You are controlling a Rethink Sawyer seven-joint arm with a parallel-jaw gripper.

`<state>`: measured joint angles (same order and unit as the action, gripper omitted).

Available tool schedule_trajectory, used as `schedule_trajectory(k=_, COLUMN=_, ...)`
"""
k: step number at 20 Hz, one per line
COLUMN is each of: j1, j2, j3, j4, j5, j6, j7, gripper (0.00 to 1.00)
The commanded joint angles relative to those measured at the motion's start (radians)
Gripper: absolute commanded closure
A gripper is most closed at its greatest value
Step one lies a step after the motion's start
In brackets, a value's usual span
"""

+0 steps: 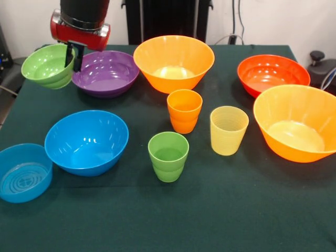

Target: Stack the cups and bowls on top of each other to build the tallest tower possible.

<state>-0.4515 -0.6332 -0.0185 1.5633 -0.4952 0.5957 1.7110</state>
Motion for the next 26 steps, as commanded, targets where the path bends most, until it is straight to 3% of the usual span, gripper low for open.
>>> schedule_trajectory(k=1, j1=-0.021, j2=-0.045, j3=0.025, j4=0.052, j5=-0.105, j6=-0.096, j7=-0.050, gripper=1.00)
schedule_trajectory(k=8, j1=-0.015, j2=-0.053, j3=0.030, j4=0.003, j5=-0.108, j6=-0.063, j7=-0.048, gripper=1.00)
schedule_trajectory(k=13, j1=0.067, j2=0.003, j3=0.009, j4=-0.045, j5=-0.107, j6=-0.073, j7=0.043, gripper=1.00)
schedule_trajectory(k=17, j1=0.097, j2=0.039, j3=0.012, j4=-0.088, j5=-0.089, j6=-0.057, j7=0.059, gripper=1.00)
schedule_trajectory(k=26, j1=0.197, j2=0.150, j3=0.009, j4=-0.284, j5=-0.031, j6=0.051, j7=0.099, gripper=1.00)
